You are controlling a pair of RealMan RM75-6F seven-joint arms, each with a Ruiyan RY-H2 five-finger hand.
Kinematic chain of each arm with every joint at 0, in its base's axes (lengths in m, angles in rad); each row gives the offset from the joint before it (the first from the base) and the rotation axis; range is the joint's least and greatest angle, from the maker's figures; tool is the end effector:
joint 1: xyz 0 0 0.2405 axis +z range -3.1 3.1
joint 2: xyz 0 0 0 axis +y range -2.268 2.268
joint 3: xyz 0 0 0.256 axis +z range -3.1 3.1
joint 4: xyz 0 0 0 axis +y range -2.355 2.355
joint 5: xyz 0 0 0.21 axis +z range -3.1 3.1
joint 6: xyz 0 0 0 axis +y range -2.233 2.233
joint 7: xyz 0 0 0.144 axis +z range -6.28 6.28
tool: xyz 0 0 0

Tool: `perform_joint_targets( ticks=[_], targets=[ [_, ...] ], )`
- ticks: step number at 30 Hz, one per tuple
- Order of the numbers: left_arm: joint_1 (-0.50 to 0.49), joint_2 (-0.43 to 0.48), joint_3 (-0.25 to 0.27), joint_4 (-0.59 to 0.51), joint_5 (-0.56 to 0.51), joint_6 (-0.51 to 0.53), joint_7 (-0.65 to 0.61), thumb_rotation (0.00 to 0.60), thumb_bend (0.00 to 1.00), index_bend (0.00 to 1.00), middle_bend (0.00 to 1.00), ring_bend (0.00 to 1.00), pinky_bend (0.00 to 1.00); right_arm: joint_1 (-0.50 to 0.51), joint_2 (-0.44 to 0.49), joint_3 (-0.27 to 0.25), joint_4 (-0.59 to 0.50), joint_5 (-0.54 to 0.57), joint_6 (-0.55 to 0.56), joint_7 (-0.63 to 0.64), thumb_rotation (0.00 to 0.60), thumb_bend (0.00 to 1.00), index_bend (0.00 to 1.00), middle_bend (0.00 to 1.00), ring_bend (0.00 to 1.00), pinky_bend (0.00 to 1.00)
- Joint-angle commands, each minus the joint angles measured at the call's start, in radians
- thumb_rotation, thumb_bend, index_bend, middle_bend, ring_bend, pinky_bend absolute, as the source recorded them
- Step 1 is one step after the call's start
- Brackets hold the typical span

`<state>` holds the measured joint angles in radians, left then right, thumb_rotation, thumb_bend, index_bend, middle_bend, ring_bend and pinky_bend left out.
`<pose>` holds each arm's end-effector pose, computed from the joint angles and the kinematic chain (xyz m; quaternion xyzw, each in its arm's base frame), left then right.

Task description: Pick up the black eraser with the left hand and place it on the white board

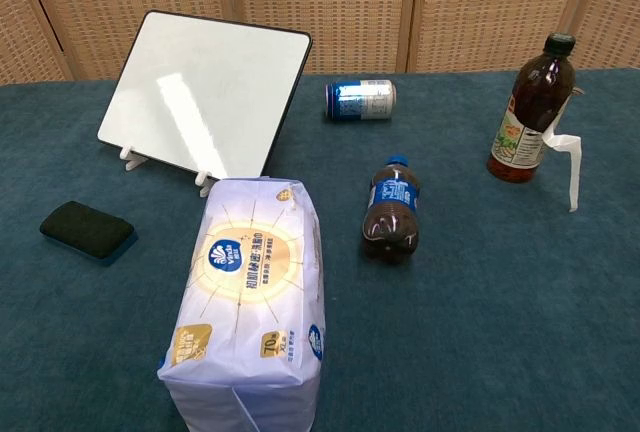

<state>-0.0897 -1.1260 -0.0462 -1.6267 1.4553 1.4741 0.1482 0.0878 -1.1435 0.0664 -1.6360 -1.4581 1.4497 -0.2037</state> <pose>-0.3133 0.1814 0.1559 -0.6087 -0.3629 -0.3407 0.6178 -0.3094 -0.1847 0.1487 0.6166 -0.3559 0.3311 0.6193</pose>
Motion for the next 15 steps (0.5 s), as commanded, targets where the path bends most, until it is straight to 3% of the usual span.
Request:
perform_joint_targets(
  ticks=[1, 15],
  targets=[
    [-0.002, -0.001, 0.001, -0.001, -0.003, -0.005, 0.003, 0.600, 0.00, 0.00, 0.00, 0.00, 0.00, 0.000, -0.001, 0.002, 0.002, 0.001, 0.001, 0.001, 0.600, 0.00, 0.00, 0.00, 0.00, 0.00],
    [-0.003, -0.004, 0.004, -0.004, 0.004, -0.004, 0.009, 0.600, 0.00, 0.00, 0.00, 0.00, 0.00, 0.000, 0.000, -0.002, 0.004, -0.010, 0.006, 0.012, 0.600, 0.00, 0.00, 0.00, 0.00, 0.00]
  ],
)
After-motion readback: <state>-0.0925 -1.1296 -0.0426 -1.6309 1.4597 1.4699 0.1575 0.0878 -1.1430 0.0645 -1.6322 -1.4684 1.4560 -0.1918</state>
